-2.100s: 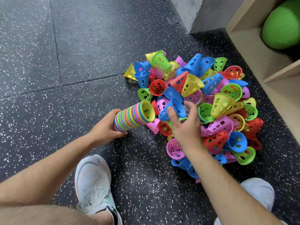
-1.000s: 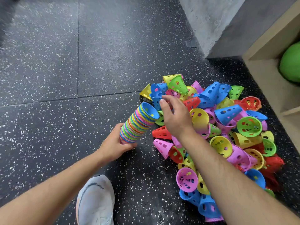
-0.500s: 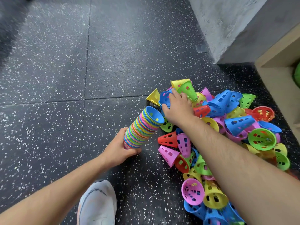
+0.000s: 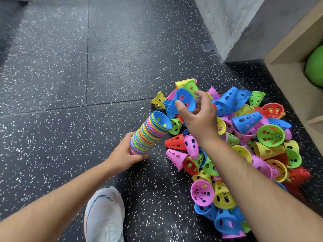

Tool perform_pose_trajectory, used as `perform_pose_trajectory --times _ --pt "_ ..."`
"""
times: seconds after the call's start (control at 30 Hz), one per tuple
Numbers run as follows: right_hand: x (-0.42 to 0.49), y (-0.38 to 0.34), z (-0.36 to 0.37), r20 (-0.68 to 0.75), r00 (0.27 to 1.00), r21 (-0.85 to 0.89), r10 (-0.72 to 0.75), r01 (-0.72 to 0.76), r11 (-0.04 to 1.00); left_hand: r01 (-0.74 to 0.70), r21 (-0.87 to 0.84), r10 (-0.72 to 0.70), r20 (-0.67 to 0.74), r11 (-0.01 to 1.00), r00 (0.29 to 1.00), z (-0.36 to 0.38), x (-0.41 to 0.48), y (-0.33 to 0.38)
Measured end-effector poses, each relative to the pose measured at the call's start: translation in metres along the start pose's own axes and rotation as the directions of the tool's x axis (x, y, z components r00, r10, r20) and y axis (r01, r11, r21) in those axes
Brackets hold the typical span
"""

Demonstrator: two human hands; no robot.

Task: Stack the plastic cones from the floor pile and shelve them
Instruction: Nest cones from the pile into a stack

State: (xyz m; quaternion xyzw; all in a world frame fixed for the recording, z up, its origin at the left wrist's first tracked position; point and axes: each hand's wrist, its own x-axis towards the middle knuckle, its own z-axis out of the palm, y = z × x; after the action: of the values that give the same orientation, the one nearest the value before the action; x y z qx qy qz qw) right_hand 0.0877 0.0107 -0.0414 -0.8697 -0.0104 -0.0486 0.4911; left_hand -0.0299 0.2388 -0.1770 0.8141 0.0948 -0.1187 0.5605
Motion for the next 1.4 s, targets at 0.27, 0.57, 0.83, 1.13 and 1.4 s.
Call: perform_pose_trajectory --times 0.27,0.57,0.83,1.13,1.4 --pt "-0.017 0.004 0.012 0.329 0.944 -0.134 0.000 0.047 0.990 0.011 0.019 -0.010 -0.003 1.000 1.000 0.000 -0.001 0.002" --pt "0.005 0.005 0.034 0.510 0.849 -0.014 0.139 -0.153 0.988 0.041 -0.009 -0.041 -0.027 0.999 0.999 -0.002 -0.001 0.005" --pt "0.066 0.040 0.068 0.446 0.892 -0.452 -0.078 0.300 0.840 0.055 -0.028 -0.056 -0.019 0.998 0.998 -0.005 -0.001 0.001" --pt "0.103 0.035 0.117 0.658 0.749 -0.690 0.074 0.561 0.457 0.064 -0.052 -0.064 0.001 0.997 0.998 -0.008 0.001 -0.008" --pt "0.095 0.035 0.118 0.688 0.720 -0.585 -0.085 0.620 0.523 0.094 -0.077 -0.097 -0.029 0.993 0.995 -0.011 0.005 -0.003"
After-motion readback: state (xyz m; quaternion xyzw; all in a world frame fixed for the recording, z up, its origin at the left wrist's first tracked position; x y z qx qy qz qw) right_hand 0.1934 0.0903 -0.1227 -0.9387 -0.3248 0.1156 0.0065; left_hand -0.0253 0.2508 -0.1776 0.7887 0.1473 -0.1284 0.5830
